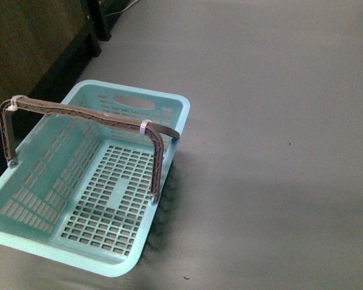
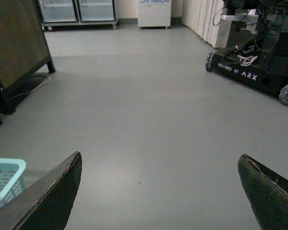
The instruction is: Pick mango and avocado into basket
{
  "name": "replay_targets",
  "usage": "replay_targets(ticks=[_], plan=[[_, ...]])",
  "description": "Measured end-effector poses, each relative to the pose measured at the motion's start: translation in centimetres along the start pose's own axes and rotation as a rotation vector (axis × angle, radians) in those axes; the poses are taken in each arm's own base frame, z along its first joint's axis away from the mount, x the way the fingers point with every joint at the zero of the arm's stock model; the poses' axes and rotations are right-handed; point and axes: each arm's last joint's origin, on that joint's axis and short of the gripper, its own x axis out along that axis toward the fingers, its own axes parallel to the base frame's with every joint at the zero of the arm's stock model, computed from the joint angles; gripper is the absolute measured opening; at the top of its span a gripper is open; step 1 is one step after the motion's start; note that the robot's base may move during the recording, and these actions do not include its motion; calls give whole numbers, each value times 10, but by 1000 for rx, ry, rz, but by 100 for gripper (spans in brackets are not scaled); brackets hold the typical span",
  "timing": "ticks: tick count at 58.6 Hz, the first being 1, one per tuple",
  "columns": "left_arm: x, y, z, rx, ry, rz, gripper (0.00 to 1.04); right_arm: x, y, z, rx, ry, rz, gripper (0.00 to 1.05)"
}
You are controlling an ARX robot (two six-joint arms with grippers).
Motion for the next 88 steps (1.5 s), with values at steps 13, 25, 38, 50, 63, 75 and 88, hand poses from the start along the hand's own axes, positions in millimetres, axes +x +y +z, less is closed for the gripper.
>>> replay_targets(ticks=[13, 25, 38, 50, 63, 75, 88], plan=[[36, -2, 25, -498, 286, -32, 97, 0, 0, 0, 0, 0, 0, 96], [110, 8, 14, -917, 384, 77, 97, 0, 0, 0, 0, 0, 1, 96], [178, 2, -29, -1078, 468, 204, 97, 0, 0, 0, 0, 0, 0, 96], [228, -30, -59, -1108, 526, 209, 97, 0, 0, 0, 0, 0, 0, 96], [267, -52, -81, -1114, 522, 208, 97, 0, 0, 0, 0, 0, 0, 96], [288, -55, -93, -1108, 509, 232, 97, 0, 0, 0, 0, 0, 0, 96], [302, -57, -96, -1105, 485, 242, 84, 0, 0, 0, 0, 0, 0, 96]])
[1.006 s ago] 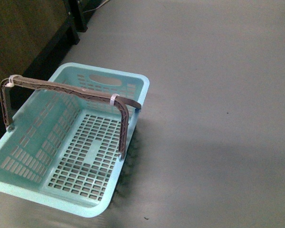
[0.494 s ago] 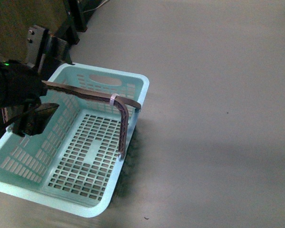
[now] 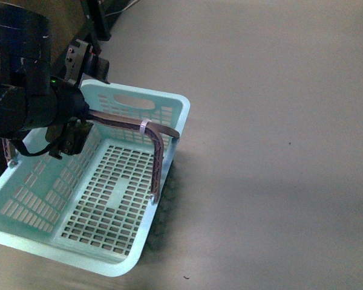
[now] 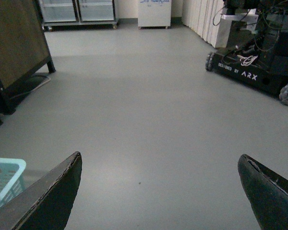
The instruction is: Pick mango and avocado into basket
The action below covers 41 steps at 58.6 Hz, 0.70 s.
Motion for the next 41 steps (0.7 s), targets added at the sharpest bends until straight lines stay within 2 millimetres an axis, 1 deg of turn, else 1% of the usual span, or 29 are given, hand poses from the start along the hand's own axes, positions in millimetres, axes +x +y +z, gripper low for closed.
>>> replay_targets(ticks=[2, 10, 13, 17, 21, 26, 29, 30, 34, 35, 36, 41], plan=[[2, 0, 0, 0, 0, 0, 78, 0, 0, 0, 0, 0, 0, 96], [5, -1, -4, 5, 0, 0, 52, 0, 0, 0, 0, 0, 0, 96], [5, -1, -6, -52, 10, 0, 40, 0, 0, 0, 0, 0, 0, 96], [4, -3, -8, -87, 20, -8, 32, 0, 0, 0, 0, 0, 0, 96], [2, -3, -9, -95, 28, -16, 27, 0, 0, 0, 0, 0, 0, 96], [-7, -3, -13, -87, 40, -17, 26, 0, 0, 0, 0, 0, 0, 96], [-18, -2, -14, -87, 44, -17, 26, 0, 0, 0, 0, 0, 0, 96], [-24, -2, -15, -94, 46, -18, 26, 0, 0, 0, 0, 0, 0, 96], [-37, -3, -14, -108, 53, -25, 26, 0, 0, 0, 0, 0, 0, 96], [-43, -5, -13, -117, 56, -32, 25, 0, 0, 0, 0, 0, 0, 96], [-46, -6, -13, -123, 56, -35, 24, 0, 0, 0, 0, 0, 0, 96], [-71, -14, -8, -156, 55, -63, 13, 0, 0, 0, 0, 0, 0, 96]])
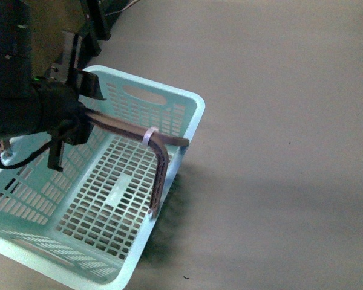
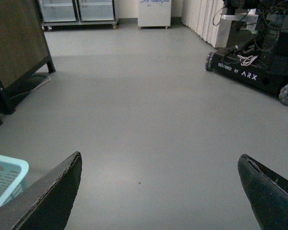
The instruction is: Pick mango and avocado into basket
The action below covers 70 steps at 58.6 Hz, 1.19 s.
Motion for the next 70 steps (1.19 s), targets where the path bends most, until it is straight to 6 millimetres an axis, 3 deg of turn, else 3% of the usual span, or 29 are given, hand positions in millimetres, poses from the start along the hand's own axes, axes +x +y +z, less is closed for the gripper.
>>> replay_targets(ticks=[25, 37, 53, 70], plan=[[-142, -46, 36, -143, -42, -163, 9, 0, 0, 0, 0, 0, 0, 96], [-202, -58, 40, -164, -42, -241, 9, 0, 0, 0, 0, 0, 0, 96], [-249, -66, 38, -168, -41, -304, 9, 0, 0, 0, 0, 0, 0, 96], [-261, -66, 37, -160, -48, -319, 9, 0, 0, 0, 0, 0, 0, 96]])
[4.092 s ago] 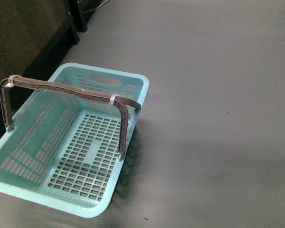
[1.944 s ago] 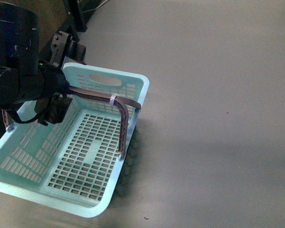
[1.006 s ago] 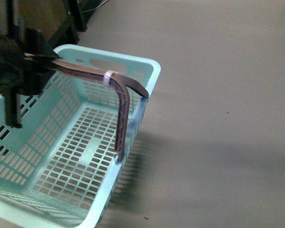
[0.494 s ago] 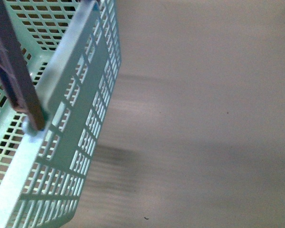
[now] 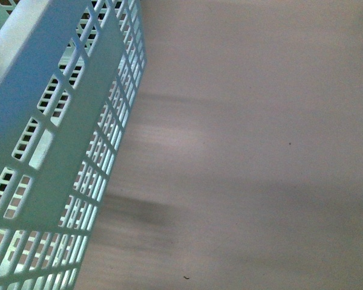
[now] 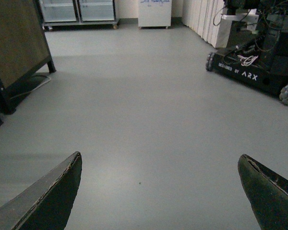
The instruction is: Pick mango and avocado into basket
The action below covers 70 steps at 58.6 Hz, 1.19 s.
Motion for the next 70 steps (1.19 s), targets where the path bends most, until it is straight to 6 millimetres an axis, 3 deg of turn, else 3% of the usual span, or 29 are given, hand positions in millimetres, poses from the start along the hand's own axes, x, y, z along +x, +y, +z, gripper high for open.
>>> replay_targets(ticks=[70], plan=[[0, 0, 0, 1, 0, 0, 9, 0, 0, 0, 0, 0, 0, 96]])
